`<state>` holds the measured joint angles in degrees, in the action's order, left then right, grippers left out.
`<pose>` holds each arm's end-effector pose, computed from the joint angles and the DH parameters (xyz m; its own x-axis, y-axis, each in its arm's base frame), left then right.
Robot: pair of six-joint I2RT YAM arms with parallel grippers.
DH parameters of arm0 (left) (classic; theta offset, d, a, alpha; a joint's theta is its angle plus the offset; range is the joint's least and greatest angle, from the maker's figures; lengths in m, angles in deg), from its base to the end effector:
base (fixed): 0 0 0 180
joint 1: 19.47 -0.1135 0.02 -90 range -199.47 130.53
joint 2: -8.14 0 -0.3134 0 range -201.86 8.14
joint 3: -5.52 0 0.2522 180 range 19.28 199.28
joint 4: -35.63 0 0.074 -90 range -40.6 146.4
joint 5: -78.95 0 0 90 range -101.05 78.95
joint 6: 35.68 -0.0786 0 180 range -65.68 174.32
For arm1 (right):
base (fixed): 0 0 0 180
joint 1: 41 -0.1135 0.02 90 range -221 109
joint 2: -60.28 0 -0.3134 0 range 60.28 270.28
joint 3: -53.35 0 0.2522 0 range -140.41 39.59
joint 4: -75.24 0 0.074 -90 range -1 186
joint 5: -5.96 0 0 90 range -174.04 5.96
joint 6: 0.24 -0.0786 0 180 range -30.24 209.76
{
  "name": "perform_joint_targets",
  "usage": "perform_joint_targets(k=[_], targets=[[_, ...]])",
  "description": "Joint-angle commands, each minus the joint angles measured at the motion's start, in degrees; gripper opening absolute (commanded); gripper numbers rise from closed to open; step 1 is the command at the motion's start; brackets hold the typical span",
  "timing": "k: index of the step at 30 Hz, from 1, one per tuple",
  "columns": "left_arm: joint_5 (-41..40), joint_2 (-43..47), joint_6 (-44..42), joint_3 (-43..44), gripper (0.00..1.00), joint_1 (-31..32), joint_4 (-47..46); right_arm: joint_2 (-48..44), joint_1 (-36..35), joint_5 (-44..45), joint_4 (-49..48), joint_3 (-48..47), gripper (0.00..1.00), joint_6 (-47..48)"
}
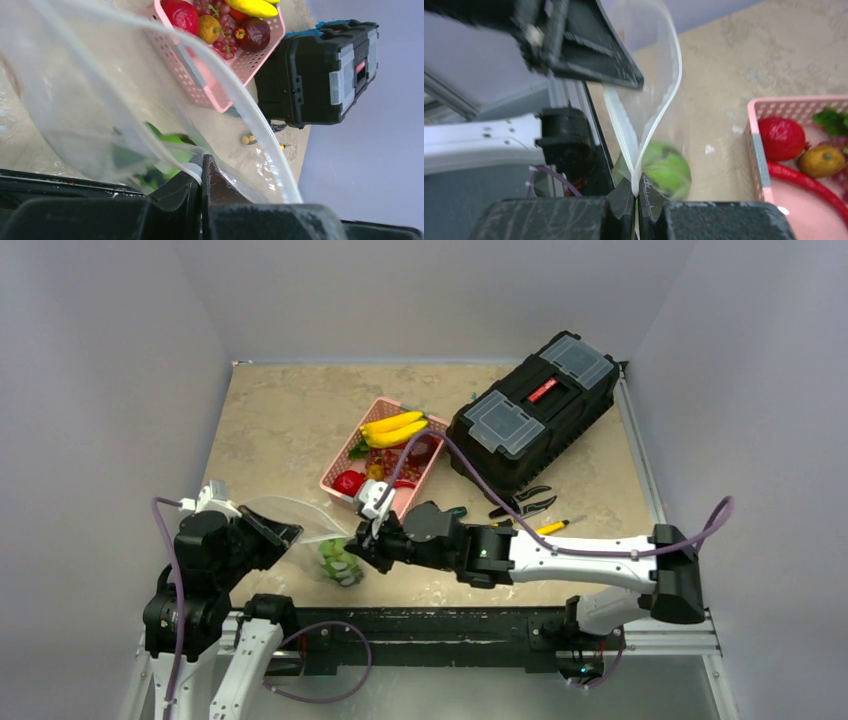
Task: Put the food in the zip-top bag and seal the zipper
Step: Adjust the zipper food storage bag at the center of the board.
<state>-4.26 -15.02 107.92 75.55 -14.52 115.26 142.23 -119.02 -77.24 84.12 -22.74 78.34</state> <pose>0.0312 -0.0120 0.3385 -0.4686 -0.7617 -0.4475 -0.3243 0.6195 -0.7148 0.0867 0.3640 0.3594 -0.2394 -0.1810 -0.9539 -0.9184 0.3611 0.1620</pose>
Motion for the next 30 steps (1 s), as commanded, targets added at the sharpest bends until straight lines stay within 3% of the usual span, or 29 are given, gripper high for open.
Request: perform_joint_targets(k=[1, 11, 21, 30], targets=[[0.26, 0.63, 2.94, -1.49, 0.0, 0.13, -2.14, -6.57, -0.03, 1.11, -1.47, -5.98, 0.0, 1.77], [2.98, 2.08, 6.52, -14.33, 0.0, 0.06, -6.34, 5.85, 0.05, 1.53, -5.75, -2.79, 0.0, 0.46], [2.72, 1.63, 2.85, 0.33, 0.0, 0.06, -4.6, -1.18, 0.04, 4.9, -3.57, -6.22, 0.0, 2.27], [0.54, 2.29, 0.71, -7.99, 0.0, 0.05, -5.57, 1.79, 0.06, 4.39, -6.7, -2.91, 0.0, 1.05]])
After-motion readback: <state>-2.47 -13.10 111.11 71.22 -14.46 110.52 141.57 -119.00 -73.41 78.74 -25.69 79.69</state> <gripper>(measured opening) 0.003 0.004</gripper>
